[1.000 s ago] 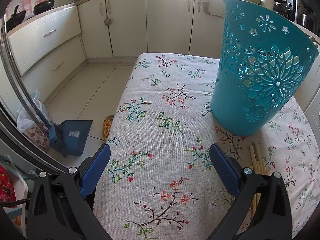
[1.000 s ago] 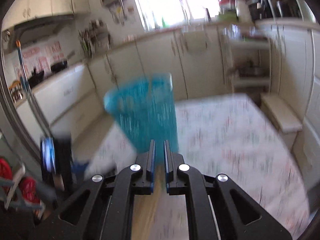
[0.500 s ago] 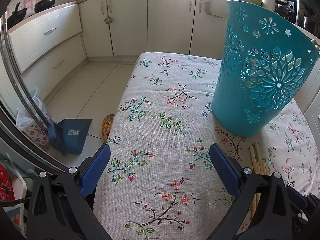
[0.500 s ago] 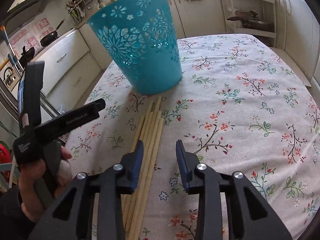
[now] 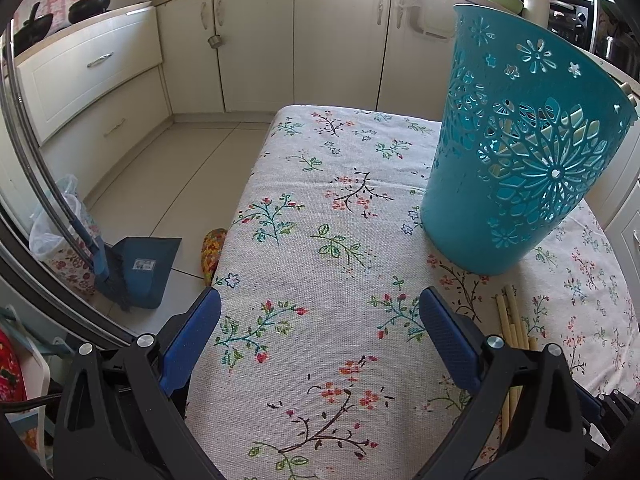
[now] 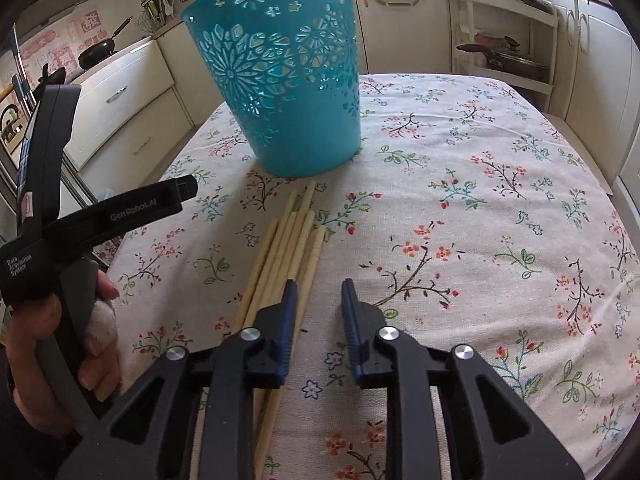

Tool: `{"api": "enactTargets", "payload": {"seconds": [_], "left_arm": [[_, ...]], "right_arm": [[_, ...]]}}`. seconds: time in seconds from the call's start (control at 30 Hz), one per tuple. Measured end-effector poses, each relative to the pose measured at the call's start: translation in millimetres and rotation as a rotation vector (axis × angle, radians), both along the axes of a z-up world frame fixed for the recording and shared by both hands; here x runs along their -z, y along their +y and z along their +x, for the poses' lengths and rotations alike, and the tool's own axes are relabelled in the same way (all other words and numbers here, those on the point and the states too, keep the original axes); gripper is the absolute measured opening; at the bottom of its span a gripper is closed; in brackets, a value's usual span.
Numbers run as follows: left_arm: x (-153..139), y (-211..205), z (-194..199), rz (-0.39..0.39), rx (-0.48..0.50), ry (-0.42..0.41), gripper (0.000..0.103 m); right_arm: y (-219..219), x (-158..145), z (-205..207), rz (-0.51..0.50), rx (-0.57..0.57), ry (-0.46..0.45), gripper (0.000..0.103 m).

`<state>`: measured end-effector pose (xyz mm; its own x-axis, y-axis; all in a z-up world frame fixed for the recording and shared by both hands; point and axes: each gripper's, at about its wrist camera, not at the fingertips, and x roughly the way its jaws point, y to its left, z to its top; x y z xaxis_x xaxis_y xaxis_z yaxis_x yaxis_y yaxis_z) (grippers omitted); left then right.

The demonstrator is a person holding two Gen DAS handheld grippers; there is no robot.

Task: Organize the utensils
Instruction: 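Move the right tool back down to the stick bundle, then lower the left tool onto the wooden stick bundle and grasp one stick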

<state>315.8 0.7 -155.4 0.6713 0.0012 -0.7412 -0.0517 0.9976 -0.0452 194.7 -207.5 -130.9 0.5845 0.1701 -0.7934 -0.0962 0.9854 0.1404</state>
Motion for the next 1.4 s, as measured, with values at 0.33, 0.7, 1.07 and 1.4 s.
{"api": "enactTargets", "payload": {"seconds": [0.33, 0.7, 1.07, 1.4], "left_arm": [[0.8, -0.6, 0.9, -0.001, 0.001, 0.002, 0.095], [0.8, -2.4, 0.1, 0.007, 0.006, 0.008, 0.095], [-2.8, -59.9, -47.6, 0.050, 0.276, 0.013, 0.095], [5.8, -73.5, -38.0, 0.106, 0.249, 0.081, 0.095]], "right_arm": [[-7.3, 0.0, 2.1, -0.068, 0.032, -0.010, 0.010], [-10.6, -1.8, 0.1, -0.048, 0.033, -0.014, 0.010], [-20.4, -1.7, 1.8, 0.028, 0.047, -0.008, 0.010], [-24.1, -2.2, -0.4, 0.055, 0.045, 0.001, 0.010]]}}
